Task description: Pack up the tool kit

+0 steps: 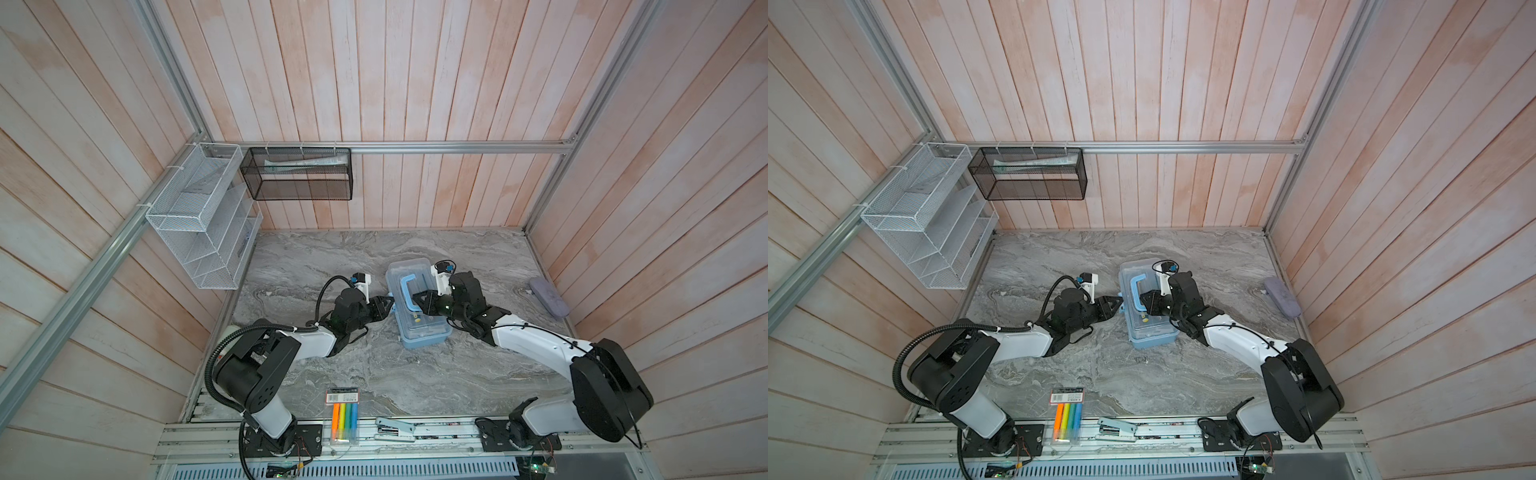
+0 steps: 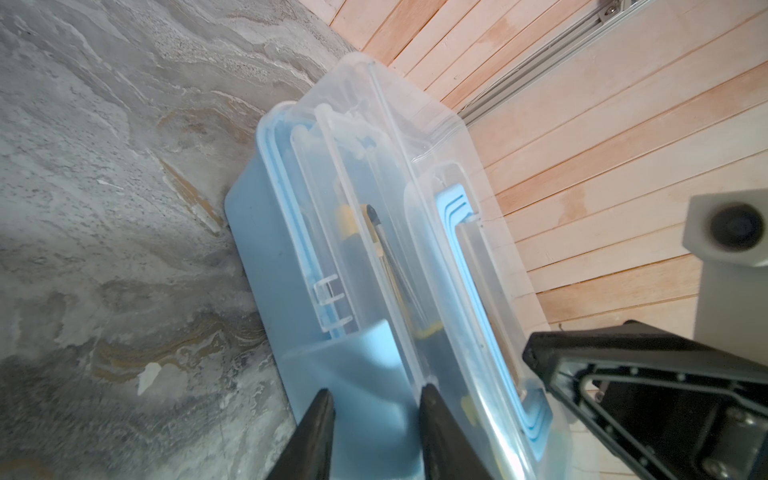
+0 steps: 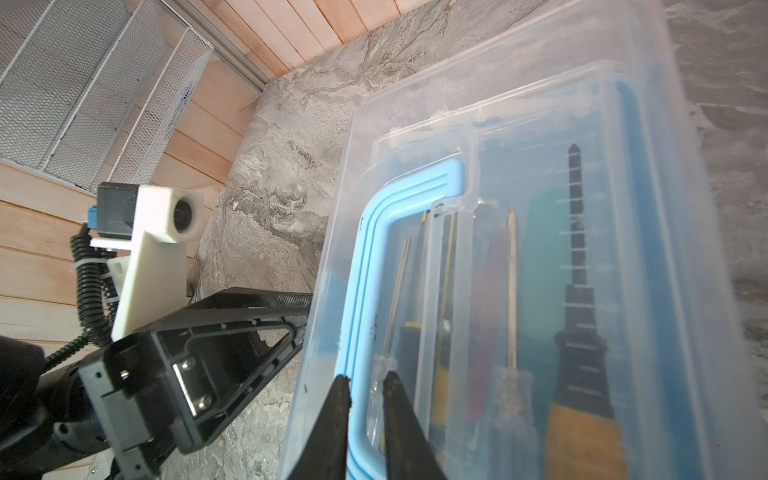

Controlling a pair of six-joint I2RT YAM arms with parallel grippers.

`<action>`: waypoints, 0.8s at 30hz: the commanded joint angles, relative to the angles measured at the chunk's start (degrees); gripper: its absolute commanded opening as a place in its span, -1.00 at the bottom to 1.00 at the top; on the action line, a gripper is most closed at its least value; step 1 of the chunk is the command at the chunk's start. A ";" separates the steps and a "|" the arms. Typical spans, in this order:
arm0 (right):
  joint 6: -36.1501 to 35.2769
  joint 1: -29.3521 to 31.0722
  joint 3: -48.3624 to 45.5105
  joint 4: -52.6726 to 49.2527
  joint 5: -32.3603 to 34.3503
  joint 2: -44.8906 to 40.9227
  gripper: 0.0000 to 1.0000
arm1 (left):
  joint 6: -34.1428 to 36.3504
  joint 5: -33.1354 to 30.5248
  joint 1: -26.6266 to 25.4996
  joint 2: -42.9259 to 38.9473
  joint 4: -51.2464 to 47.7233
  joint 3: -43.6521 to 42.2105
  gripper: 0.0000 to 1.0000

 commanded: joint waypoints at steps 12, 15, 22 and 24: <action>-0.69 -0.17 -0.90 -7.53 2.37 2.48 -0.62 | -0.02 -0.05 -0.32 2.98 1.39 1.88 -0.34; -0.69 -0.20 -0.98 -7.55 2.50 2.44 -0.62 | -0.10 0.10 -0.32 3.36 1.48 1.97 -0.33; -0.61 -0.21 -0.66 -7.98 2.12 2.84 -0.62 | -0.62 0.65 -0.32 4.26 2.26 2.10 -0.34; -0.56 -0.20 -0.72 -8.01 2.00 2.84 -0.62 | -0.84 0.70 -0.32 4.44 2.43 2.10 -0.34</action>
